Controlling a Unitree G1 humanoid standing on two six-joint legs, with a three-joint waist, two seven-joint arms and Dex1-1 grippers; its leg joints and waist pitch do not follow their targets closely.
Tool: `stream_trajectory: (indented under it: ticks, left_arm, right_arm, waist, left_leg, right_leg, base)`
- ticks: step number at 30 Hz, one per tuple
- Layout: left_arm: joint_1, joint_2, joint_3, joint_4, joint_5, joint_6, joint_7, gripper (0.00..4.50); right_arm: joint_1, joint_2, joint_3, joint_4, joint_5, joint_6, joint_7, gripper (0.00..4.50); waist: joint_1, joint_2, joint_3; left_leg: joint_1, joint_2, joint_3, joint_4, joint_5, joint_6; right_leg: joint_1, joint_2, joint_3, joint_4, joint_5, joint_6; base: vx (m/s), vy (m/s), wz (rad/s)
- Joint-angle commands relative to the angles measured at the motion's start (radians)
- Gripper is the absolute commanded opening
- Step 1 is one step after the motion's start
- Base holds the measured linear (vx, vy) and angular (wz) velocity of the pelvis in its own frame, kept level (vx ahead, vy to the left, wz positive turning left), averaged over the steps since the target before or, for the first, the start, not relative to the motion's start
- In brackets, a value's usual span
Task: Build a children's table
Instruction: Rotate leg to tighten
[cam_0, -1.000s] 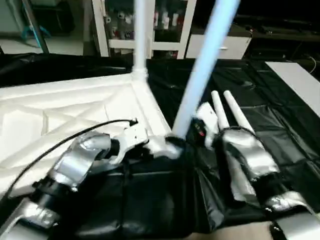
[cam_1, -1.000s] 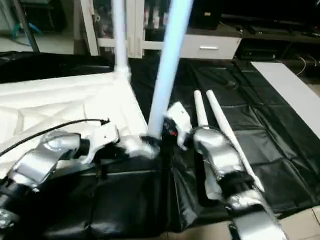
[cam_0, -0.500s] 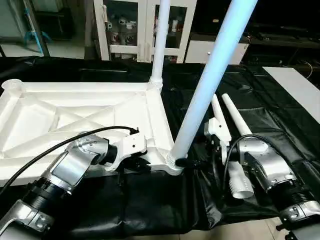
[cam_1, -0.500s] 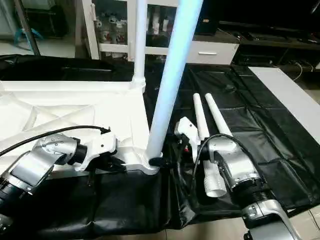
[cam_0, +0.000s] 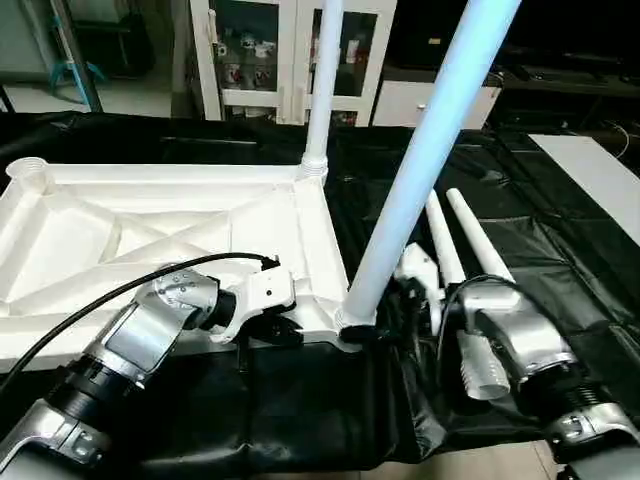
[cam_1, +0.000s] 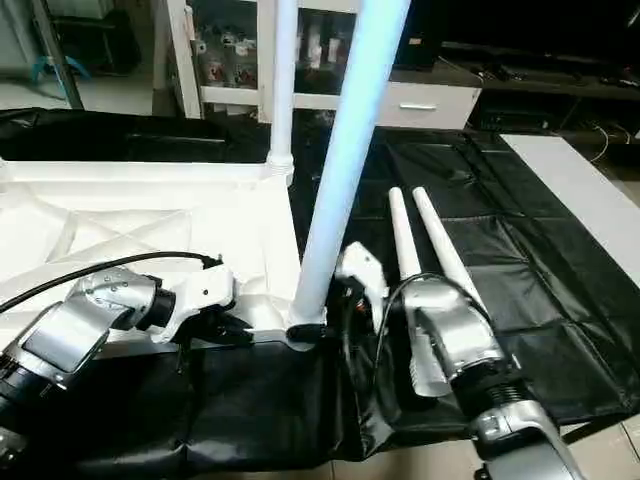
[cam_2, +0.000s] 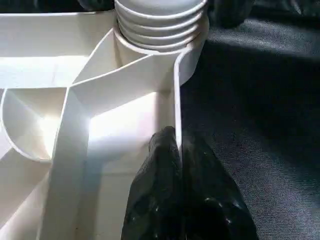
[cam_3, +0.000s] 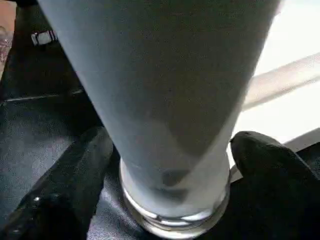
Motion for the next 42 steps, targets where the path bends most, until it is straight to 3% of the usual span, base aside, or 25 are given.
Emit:
stream_trajectory:
  ticks: [1, 8, 19, 20, 24, 26, 27, 28, 31, 32, 33, 34, 38, 42]
  left_arm:
    - [0.03, -0.003, -0.076, 0.036, 0.033, 0.018, -0.02, 0.0]
    - [0.036, -0.002, -0.068, 0.033, 0.037, 0.016, -0.011, 0.0]
    - [0.04, -0.009, -0.061, 0.029, 0.037, 0.014, 0.005, 0.0]
    - [0.041, -0.01, -0.06, 0.028, 0.037, 0.014, 0.008, 0.0]
    - [0.044, -0.01, -0.053, 0.032, 0.035, 0.01, 0.019, 0.0]
    - [0.037, -0.018, -0.05, 0.049, 0.04, -0.001, 0.032, 0.0]
    - [0.03, -0.023, -0.048, 0.061, 0.044, -0.01, 0.041, 0.0]
    - [0.028, -0.025, -0.048, 0.067, 0.046, -0.014, 0.044, 0.0]
    - [0.006, -0.041, -0.04, 0.103, 0.053, -0.034, 0.066, 0.0]
    - [-0.001, -0.045, -0.04, 0.114, 0.056, -0.042, 0.069, 0.0]
    - [-0.007, -0.047, -0.04, 0.122, 0.059, -0.048, 0.071, 0.0]
    - [-0.017, -0.054, -0.038, 0.141, 0.064, -0.058, 0.081, 0.0]
    - [-0.045, -0.071, -0.03, 0.189, 0.073, -0.083, 0.104, 0.0]
    - [-0.095, -0.106, -0.006, 0.292, 0.102, -0.121, 0.198, 0.0]
  right_arm:
    - [-0.014, -0.009, -0.012, 0.007, -0.011, -0.015, -0.003, 3.8]
    - [-0.029, 0.0, -0.026, 0.034, -0.017, -0.03, -0.002, 3.33]
    - [-0.033, 0.012, -0.023, 0.046, -0.016, -0.031, 0.007, 2.7]
    - [-0.033, 0.013, -0.023, 0.046, -0.016, -0.033, 0.007, 2.7]
    - [-0.032, 0.027, -0.047, 0.049, -0.02, -0.057, -0.058, 2.7]
    - [-0.031, 0.028, -0.073, 0.037, 0.021, -0.005, -0.045, 2.7]
    - [-0.027, 0.024, -0.08, 0.024, 0.036, 0.014, -0.032, 3.24]
    - [-0.024, 0.022, -0.082, 0.018, 0.042, 0.021, -0.026, 3.38]
    - [-0.004, 0.011, -0.094, -0.023, 0.056, 0.029, -0.019, 3.59]
    - [0.002, 0.005, -0.098, -0.027, 0.037, -0.003, -0.046, 3.59]
    - [0.007, 0.001, -0.101, -0.029, 0.02, -0.029, -0.067, 3.71]
    - [0.012, -0.007, -0.113, -0.033, 0.019, -0.027, -0.072, 3.71]
    - [0.034, -0.04, -0.141, -0.066, 0.048, 0.021, -0.047, 3.71]
    - [0.106, -0.119, -0.144, -0.16, 0.061, 0.051, 0.008, 3.71]
  waist:
    - [-0.003, 0.013, -0.051]
    - [-0.003, 0.005, -0.051]
    - [-0.003, 0.004, -0.05]
    - [-0.002, -0.003, -0.05]
    - [-0.005, 0.002, -0.048]
    - [-0.006, 0.003, -0.047]
    - [-0.006, 0.002, -0.047]
    - [-0.005, 0.006, -0.047]
    - [-0.001, 0.009, -0.046]
    - [0.001, 0.018, -0.046]
    - [0.0, 0.013, -0.045]
    - [0.002, 0.02, -0.044]
    - [0.007, 0.022, -0.043]
    - [0.013, 0.017, -0.04]
  left_leg:
    - [0.009, 0.023, -0.002, -0.074, -0.258, -0.013]
    - [0.007, 0.023, 0.0, -0.073, -0.251, -0.008]
    - [0.006, 0.023, -0.002, -0.075, -0.262, -0.01]
    - [0.006, 0.023, -0.002, -0.075, -0.257, -0.007]
    - [0.007, 0.023, -0.004, -0.078, -0.288, -0.017]
    - [0.008, 0.022, -0.004, -0.079, -0.307, -0.018]
    - [0.01, 0.023, -0.005, -0.079, -0.319, -0.018]
    - [0.012, 0.024, -0.005, -0.079, -0.324, -0.02]
    - [0.014, 0.024, -0.005, -0.08, -0.343, -0.02]
    - [0.016, 0.025, -0.006, -0.08, -0.348, -0.023]
    - [0.017, 0.025, -0.005, -0.08, -0.354, -0.027]
    - [0.018, 0.024, -0.006, -0.081, -0.364, -0.032]
    - [0.019, 0.023, -0.007, -0.082, -0.391, -0.029]
    - [0.017, 0.022, -0.007, -0.081, -0.392, -0.013]
  right_leg:
    - [0.038, -0.048, 0.039, -0.068, -0.212, -0.19]
    - [0.038, -0.049, 0.038, -0.068, -0.217, -0.189]
    - [0.037, -0.049, 0.039, -0.07, -0.248, -0.176]
    - [0.037, -0.05, 0.038, -0.07, -0.253, -0.174]
    - [0.034, -0.051, 0.038, -0.076, -0.298, -0.159]
    - [0.032, -0.05, 0.039, -0.079, -0.323, -0.152]
    - [0.031, -0.05, 0.039, -0.081, -0.335, -0.151]
    - [0.03, -0.051, 0.039, -0.081, -0.337, -0.151]
    - [0.028, -0.05, 0.04, -0.085, -0.347, -0.145]
    - [0.026, -0.051, 0.041, -0.085, -0.348, -0.145]
    - [0.024, -0.051, 0.04, -0.088, -0.359, -0.142]
    - [0.024, -0.052, 0.04, -0.089, -0.372, -0.141]
    - [0.027, -0.051, 0.04, -0.095, -0.395, -0.132]
    - [0.028, -0.051, 0.039, -0.106, -0.436, -0.106]
  base:
    - [0.0, 0.0, 0.0]
    - [0.0, 0.0, 0.0]
    - [0.0, 0.0, 0.0]
    - [0.0, 0.0, 0.0]
    - [0.0, 0.0, 0.0]
    - [0.0, 0.0, 0.0]
    - [0.0, 0.0, 0.0]
    - [0.0, 0.0, 0.0]
    - [0.0, 0.0, 0.0]
    - [0.0, 0.0, 0.0]
    - [0.0, 0.0, 0.0]
    - [0.0, 0.0, 0.0]
    - [0.0, 0.0, 0.0]
    - [0.0, 0.0, 0.0]
